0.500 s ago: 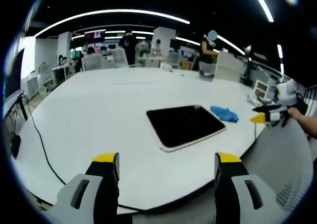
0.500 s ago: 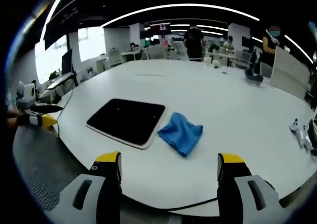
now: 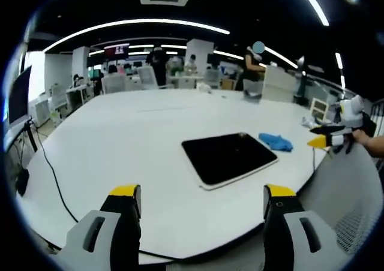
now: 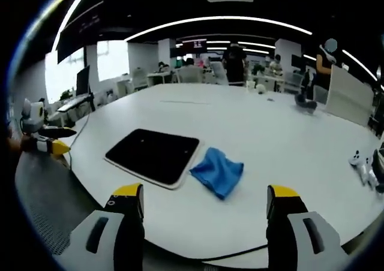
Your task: Wipe the mirror surface with the cleaning cloth until all visible marks leave the cleaned area.
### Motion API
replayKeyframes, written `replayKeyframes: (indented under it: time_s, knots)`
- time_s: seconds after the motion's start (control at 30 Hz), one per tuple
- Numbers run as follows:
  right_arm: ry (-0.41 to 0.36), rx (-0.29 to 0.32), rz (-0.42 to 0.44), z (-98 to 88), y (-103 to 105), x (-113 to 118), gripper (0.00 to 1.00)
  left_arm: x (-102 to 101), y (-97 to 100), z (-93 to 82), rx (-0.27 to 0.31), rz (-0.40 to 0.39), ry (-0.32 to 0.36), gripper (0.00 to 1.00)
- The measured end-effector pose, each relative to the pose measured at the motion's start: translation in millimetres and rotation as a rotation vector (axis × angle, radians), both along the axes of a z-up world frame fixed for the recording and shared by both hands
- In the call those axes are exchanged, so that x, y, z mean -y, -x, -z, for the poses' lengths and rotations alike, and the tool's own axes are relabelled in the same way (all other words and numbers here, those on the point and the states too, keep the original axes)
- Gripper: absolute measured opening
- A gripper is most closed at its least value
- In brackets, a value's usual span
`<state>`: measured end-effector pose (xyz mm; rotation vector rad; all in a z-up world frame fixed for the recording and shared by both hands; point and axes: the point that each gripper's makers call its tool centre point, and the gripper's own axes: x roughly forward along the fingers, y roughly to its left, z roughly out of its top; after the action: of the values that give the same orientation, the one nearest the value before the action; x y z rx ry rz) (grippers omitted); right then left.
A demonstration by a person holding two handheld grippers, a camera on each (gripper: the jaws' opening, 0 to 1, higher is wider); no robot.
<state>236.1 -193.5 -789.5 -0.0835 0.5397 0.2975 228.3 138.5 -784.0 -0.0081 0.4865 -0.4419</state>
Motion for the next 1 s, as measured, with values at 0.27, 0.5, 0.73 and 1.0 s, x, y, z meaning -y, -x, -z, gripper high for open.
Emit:
replayKeyframes:
  time_s: [0.27,0.5,0.73,1.0]
  knots:
    - [0.041,0.086,-0.017,-12.7,-4,0,0.90,-2,1.9,8.3,-0.046,-0.011,-0.017,0.82]
    - [0.025,0.029,0.035,-4.5,-2,7,0.88,2,11.0,20.3,-0.131,0.042,-0.032,0.79]
    - [0.026,0.024,-0.043,-2.3,0,-5,0.85,0,2.9,10.3,-0.058,0.010,-0.021,0.83]
    - [0.010,0.044,-0.029,-5.4,-1,-2,0.85,-4,3.5,12.9,-0.074,-0.017,-0.033,0.89]
